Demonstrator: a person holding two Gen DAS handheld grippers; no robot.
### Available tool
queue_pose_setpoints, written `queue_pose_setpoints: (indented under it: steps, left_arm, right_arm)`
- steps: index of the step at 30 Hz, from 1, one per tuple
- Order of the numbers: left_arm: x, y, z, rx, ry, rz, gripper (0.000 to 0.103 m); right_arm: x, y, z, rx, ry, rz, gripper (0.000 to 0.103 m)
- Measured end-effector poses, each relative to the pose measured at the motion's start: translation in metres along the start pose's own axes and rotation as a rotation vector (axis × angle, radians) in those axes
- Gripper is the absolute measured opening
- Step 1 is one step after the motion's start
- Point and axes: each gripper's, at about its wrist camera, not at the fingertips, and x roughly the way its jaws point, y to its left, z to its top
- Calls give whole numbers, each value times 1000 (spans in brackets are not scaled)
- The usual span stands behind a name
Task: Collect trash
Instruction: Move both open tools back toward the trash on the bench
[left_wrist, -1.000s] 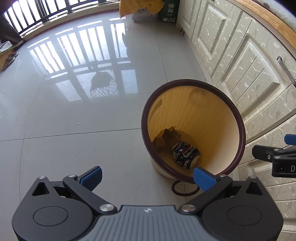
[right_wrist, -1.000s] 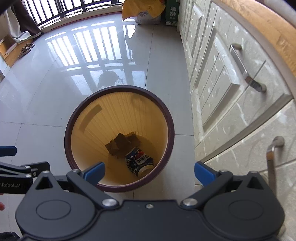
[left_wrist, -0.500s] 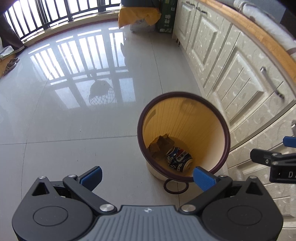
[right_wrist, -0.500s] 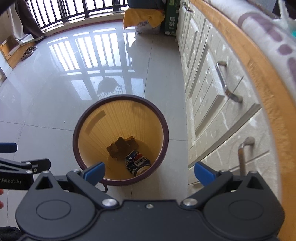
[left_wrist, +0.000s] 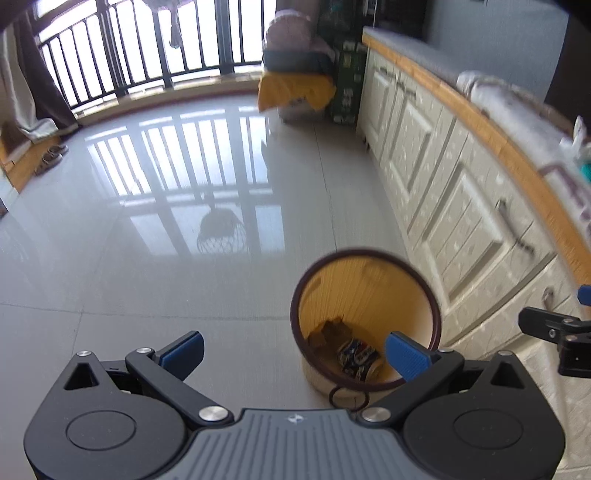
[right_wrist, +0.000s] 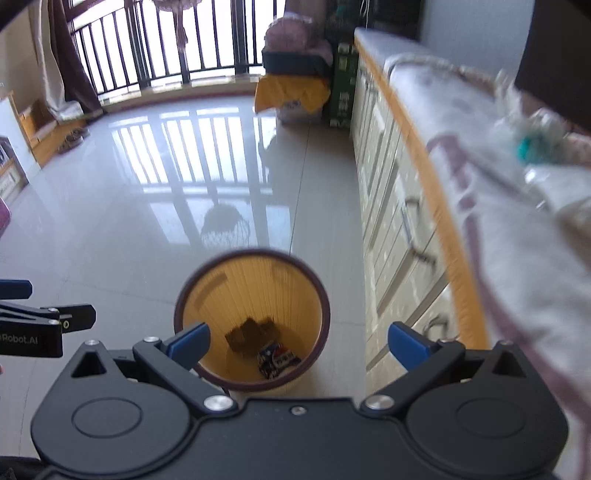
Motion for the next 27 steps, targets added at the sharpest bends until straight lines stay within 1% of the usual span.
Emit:
queue_pose_setpoints:
  steps: [3,7,10,13,16,19,22,25,27]
  left_arm:
    - [-20,-4,8,-20,-53,0,103]
    - [-41,-13,19,-34,-98,4,103]
    - [-56,-26,25,-9,-137,-9,103]
    - [-70,-42,32,21,-179,-29,103]
    - [-81,-58,40,26,-207,-56,103]
    - [-87,-75,50,21,-217,-107,103]
    - [-93,-98,58,32,-237,-141,103]
    - [-99,-122,65,38,-260,-163,103]
    - [-102,-136,68,40,-276,-191,103]
  right_arm:
    - [-25,-12,6,26,-62,-3,103]
    - [-56,-34,14,80,-121,-17,103]
    - [-82,-54,17,115,-180,-29,103]
    - [-106,-77,20,132,-233,-59,103]
    - [-126,-103,17,150,-274,-95,103]
    - [-145,-127,11,172,-301,-130,103]
    - [-163,-155,5,182,-331,-167,103]
    - [-177,-182,-1,176,-354,-224,103]
    - [-185,-199,-7,173,-368,-258,103]
